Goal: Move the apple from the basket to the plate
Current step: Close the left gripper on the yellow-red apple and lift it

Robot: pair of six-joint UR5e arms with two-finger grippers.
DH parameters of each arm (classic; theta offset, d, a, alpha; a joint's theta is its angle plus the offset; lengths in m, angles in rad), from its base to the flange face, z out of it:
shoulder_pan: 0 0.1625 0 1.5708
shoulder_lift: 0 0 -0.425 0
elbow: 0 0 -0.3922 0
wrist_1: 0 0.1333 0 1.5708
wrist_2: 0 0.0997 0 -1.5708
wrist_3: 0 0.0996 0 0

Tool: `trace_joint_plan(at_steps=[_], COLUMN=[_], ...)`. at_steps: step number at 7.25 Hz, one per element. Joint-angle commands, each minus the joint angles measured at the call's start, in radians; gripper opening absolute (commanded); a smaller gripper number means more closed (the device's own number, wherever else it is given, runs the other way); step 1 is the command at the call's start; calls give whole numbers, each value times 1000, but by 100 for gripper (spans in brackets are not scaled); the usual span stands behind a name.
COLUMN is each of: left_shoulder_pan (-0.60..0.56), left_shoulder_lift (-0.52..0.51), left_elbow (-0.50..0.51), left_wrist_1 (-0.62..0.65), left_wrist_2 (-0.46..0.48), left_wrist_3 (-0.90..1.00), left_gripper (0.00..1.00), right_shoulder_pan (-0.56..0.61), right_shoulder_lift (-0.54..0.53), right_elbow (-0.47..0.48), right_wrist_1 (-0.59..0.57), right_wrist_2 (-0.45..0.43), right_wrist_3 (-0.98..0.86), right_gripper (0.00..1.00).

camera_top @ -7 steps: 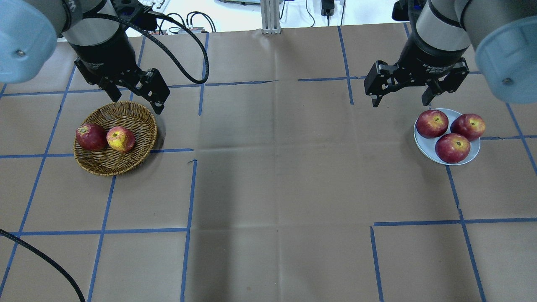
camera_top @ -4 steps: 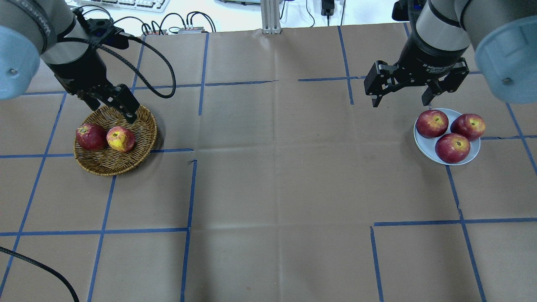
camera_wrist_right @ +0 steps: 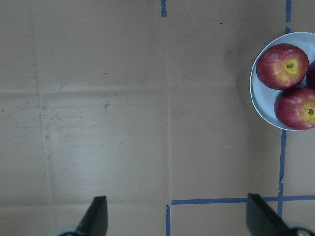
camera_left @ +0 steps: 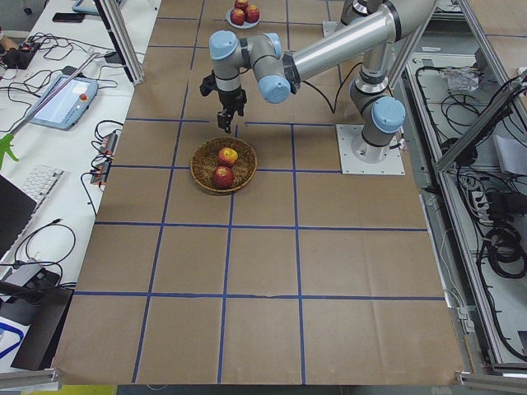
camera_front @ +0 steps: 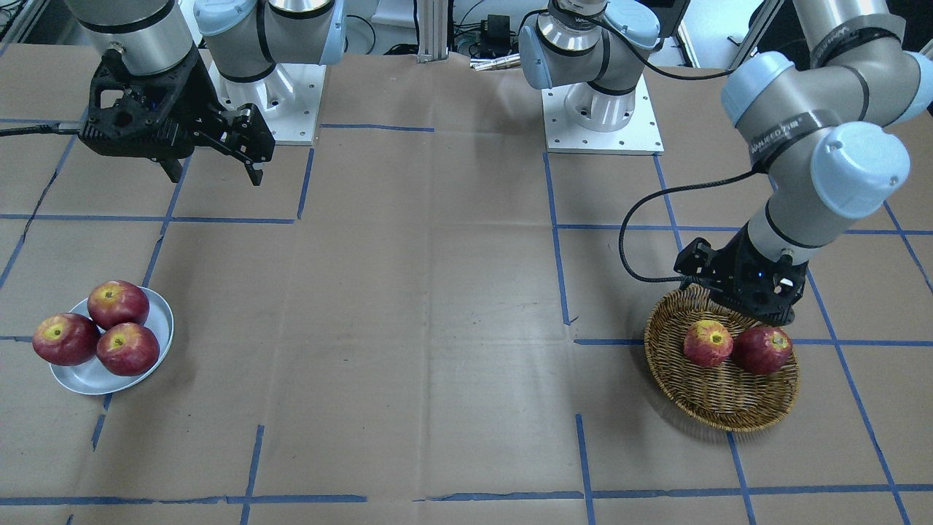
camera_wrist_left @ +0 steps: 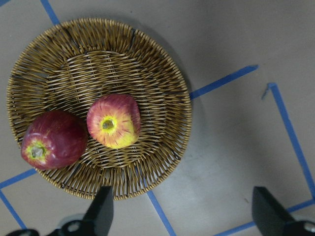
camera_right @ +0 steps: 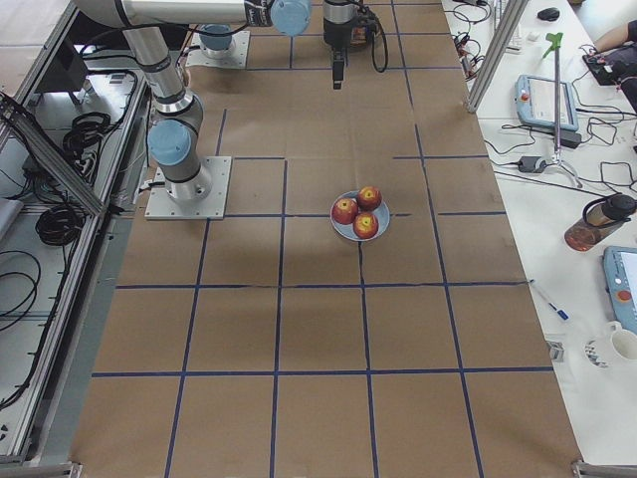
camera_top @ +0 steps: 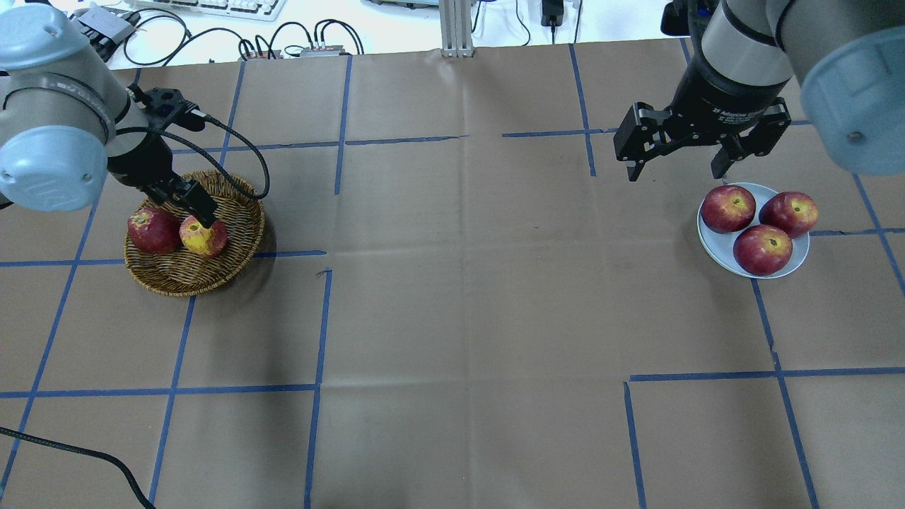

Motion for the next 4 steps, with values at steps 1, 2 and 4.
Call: trace_joint_plan(at_steps=[1, 2, 4], left_shoulder_pan=[39, 56, 58], left_shoulder_lift=[-89, -118, -169], left_elbow=[-6, 13, 14], left_wrist_1=[109, 113, 153], left_wrist_2=[-4, -6, -4], left_wrist_3=[57, 56, 65], left_gripper=[99, 99, 99], right_shoulder_pan=[-1, -1, -1], right_shoulder_lift=[0, 0, 0], right_elbow=[0, 0, 0], right_wrist_1=[0, 0, 0], right_wrist_2=[1, 1, 1], right_wrist_3=[0, 0, 0], right_gripper=[100, 100, 100])
